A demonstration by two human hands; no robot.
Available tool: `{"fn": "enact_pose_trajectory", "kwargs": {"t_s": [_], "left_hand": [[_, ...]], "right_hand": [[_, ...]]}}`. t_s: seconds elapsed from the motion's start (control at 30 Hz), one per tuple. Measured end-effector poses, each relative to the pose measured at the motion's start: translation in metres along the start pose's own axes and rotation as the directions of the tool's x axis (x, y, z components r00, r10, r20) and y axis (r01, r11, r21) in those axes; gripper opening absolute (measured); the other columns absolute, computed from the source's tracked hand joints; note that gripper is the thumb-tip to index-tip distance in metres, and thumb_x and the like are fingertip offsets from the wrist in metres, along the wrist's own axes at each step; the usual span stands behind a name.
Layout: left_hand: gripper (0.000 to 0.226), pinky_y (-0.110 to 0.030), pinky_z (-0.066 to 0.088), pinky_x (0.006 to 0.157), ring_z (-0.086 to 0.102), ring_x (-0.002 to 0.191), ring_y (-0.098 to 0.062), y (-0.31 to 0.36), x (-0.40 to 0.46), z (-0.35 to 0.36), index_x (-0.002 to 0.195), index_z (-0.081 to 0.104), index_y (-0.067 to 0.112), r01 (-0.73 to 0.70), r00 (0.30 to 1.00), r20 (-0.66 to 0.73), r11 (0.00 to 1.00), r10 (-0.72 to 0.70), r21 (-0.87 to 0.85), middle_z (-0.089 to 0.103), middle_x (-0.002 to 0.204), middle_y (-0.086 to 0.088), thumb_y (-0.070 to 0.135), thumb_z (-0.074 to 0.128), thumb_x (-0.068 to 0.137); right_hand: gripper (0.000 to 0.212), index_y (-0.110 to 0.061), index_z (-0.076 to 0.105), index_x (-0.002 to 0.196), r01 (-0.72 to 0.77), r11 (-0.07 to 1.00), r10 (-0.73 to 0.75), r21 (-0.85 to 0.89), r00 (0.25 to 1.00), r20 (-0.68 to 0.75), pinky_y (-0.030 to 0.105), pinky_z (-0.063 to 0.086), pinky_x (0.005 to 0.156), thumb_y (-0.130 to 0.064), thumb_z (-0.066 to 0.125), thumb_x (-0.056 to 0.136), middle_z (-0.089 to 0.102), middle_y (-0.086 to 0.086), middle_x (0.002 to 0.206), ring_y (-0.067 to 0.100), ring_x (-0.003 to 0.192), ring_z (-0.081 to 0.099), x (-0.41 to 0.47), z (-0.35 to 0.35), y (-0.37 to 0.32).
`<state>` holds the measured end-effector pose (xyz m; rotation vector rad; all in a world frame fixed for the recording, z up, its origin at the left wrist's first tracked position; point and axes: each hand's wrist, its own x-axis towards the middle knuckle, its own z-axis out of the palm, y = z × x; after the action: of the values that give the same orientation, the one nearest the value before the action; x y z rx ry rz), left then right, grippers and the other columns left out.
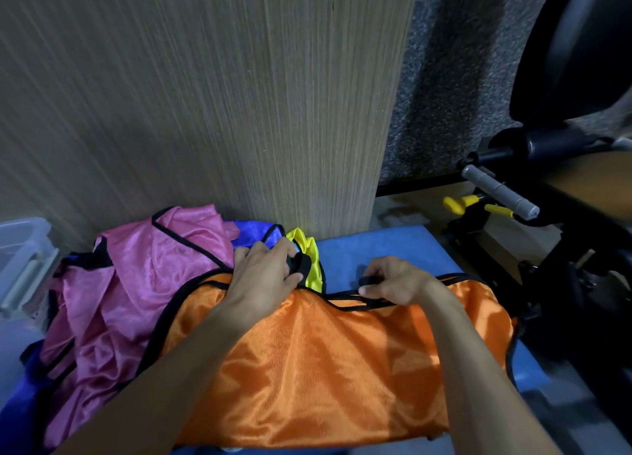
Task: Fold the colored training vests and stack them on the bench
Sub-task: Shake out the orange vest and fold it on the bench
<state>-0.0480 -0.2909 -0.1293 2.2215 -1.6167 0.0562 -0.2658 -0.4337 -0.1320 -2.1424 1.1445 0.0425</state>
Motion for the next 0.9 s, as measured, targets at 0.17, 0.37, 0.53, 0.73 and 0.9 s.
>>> {"fn": "enact_pose_trajectory", "kwargs": {"t_s": [0.17, 0.37, 0.53, 0.73, 0.9], "left_hand": [[0.046, -0.032, 0.026, 0.09, 0.048, 0.101, -0.013, 0.009, -0.002, -0.007, 0.132, 0.045, 0.03, 0.004, 0.999, 0.042, 0.997, -0.007, 0.078, 0.066, 0.087, 0.013, 0.046, 0.064, 0.094], [0.045, -0.043, 0.033, 0.097, 0.05, 0.113, -0.024, 0.052, -0.005, -0.011, 0.128, 0.059, 0.025, -0.294, 0.922, -0.162, 0.908, 0.352, 0.297, 0.057, 0.122, 0.005, 0.023, 0.069, 0.084], [0.042, -0.039, 0.03, 0.102, 0.053, 0.118, -0.02, 0.08, 0.01, 0.017, 0.128, 0.053, 0.025, -0.272, 0.905, 0.358, 0.96, 0.231, 0.067, 0.059, 0.12, 0.006, 0.05, 0.059, 0.095], [0.041, -0.04, 0.042, 0.098, 0.061, 0.107, -0.02, 0.083, 0.021, 0.04, 0.114, 0.061, 0.025, -0.134, 0.838, 0.523, 0.987, 0.158, -0.085, 0.066, 0.107, 0.006, 0.053, 0.07, 0.085], [0.026, -0.036, 0.054, 0.079, 0.066, 0.087, -0.016, 0.081, 0.029, 0.044, 0.084, 0.055, 0.032, 0.012, 0.846, 0.522, 0.977, 0.105, -0.215, 0.067, 0.094, 0.006, 0.039, 0.08, 0.081]], "right_hand": [[0.035, -0.033, 0.06, 0.1, 0.009, 1.0, -0.006, -0.029, 0.997, 0.083, 0.027, 0.045, 0.074, -0.032, 0.086, 0.077, 0.062, -0.008, 0.105, 0.011, 0.095, 0.059, -0.009, -0.01, -0.001], [0.026, -0.022, 0.065, 0.094, 0.044, 0.991, -0.05, -0.126, 0.998, -0.04, 0.011, 0.039, 0.046, -0.01, 0.081, 0.078, 0.069, -0.002, 0.087, 0.003, 0.065, 0.064, -0.014, -0.008, -0.003], [0.022, -0.02, 0.065, 0.082, 0.108, 0.992, -0.115, -0.069, 0.987, -0.115, 0.023, 0.055, 0.054, -0.007, 0.081, 0.075, 0.072, 0.004, 0.076, 0.013, 0.062, 0.071, -0.018, -0.004, 0.002], [0.026, -0.025, 0.058, 0.075, 0.189, 0.981, -0.194, -0.044, 0.957, -0.214, 0.028, 0.049, 0.063, -0.011, 0.08, 0.075, 0.065, -0.004, 0.076, 0.012, 0.072, 0.062, -0.025, -0.003, 0.008], [0.034, -0.022, 0.064, 0.107, 0.151, 0.988, -0.156, -0.044, 0.971, -0.178, 0.024, 0.043, 0.073, -0.017, 0.082, 0.078, 0.063, -0.005, 0.098, 0.012, 0.089, 0.057, -0.029, -0.002, 0.017]]}}
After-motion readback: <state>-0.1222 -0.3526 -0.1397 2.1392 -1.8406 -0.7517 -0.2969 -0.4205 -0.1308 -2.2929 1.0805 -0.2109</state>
